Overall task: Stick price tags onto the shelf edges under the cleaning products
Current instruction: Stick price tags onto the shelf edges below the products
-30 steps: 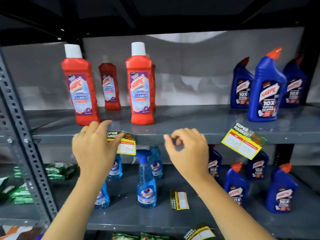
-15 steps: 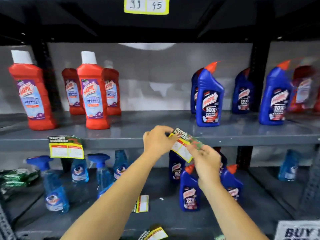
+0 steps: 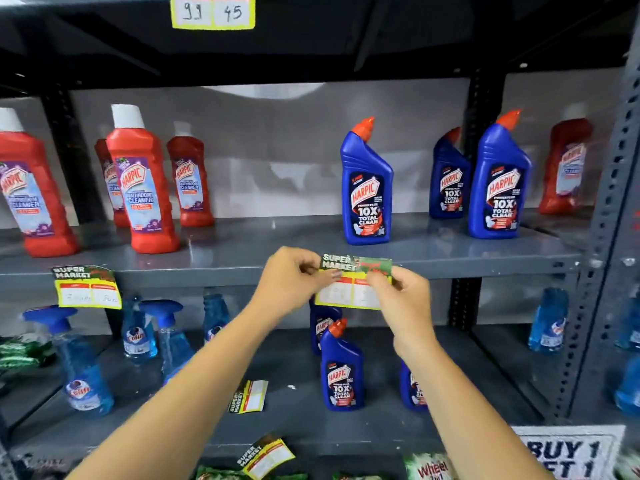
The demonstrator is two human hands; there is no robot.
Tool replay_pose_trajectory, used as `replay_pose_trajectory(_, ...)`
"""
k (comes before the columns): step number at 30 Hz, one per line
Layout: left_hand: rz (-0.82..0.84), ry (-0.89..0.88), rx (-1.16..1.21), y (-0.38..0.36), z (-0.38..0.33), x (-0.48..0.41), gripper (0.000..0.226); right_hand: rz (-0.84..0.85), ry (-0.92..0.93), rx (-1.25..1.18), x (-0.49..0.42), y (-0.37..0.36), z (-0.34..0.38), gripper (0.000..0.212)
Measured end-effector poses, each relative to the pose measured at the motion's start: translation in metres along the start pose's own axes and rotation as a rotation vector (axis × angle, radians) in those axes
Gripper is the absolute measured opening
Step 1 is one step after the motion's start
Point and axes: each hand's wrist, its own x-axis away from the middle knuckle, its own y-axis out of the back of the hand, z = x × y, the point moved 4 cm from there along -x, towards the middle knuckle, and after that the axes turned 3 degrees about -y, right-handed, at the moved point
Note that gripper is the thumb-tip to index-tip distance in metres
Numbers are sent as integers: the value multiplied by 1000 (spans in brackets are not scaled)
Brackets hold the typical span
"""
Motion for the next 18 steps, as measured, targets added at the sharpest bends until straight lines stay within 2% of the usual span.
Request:
replay_pose_trajectory(3, -4, -13, -33, -48, -13, 3, 37, -29, 31, 36, -11, 46, -4, 21)
replay_pose_trajectory(6, -39, 23, -17, -88, -25, -5, 45, -100, 27, 125, -26, 87, -10, 16)
replay_pose_trajectory(8, -88, 73, -41, -106, -31, -12, 39, -159, 40, 185, -36, 106, -14, 16)
replay_pose_trajectory(10, -160, 109, -109, -116, -34, -16, 27, -206, 64, 262, -44, 115, -18, 19)
replay_pose_trajectory(13, -266, 92, -256, -121, -38, -18, 27, -254, 144, 369, -48, 115, -19, 12)
replay_pose_trajectory(18, -244, 49, -409, -122, -37, -27, 34, -316, 267, 475, -47, 116, -18, 22)
